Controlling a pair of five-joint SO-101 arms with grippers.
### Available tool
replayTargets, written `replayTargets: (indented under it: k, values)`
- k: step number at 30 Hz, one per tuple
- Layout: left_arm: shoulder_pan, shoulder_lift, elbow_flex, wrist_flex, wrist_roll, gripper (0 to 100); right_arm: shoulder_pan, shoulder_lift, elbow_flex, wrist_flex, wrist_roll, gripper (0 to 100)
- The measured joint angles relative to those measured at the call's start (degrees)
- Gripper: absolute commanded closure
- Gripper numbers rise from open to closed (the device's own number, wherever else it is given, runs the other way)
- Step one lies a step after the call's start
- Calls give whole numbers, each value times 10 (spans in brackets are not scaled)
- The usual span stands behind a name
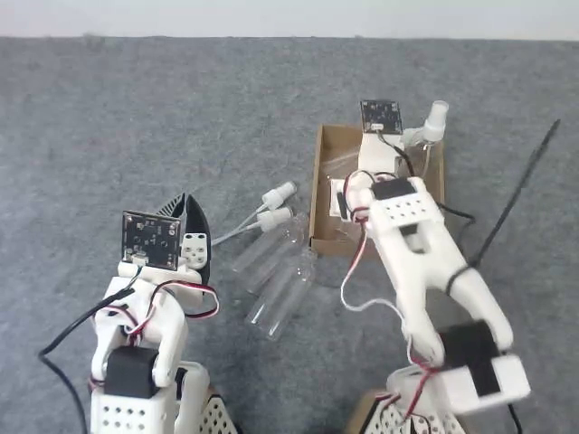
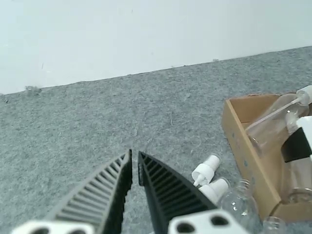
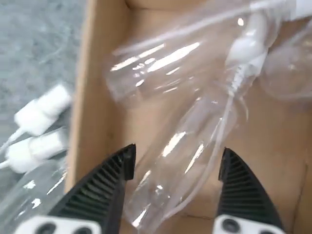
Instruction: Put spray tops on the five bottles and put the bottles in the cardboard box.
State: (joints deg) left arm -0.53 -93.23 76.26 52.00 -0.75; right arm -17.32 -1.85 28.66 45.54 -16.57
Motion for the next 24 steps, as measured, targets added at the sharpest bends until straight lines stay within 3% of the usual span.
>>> replayTargets:
  k: [8, 16, 24]
  values:
    - [0, 0, 0, 0, 0, 988, 10, 50, -8, -23, -3, 777]
    - [0, 0, 0, 0, 0, 988, 12, 66, -16, -24, -4, 965]
    - [0, 0, 0, 0, 0, 988, 12, 67, -16, -24, -4, 989]
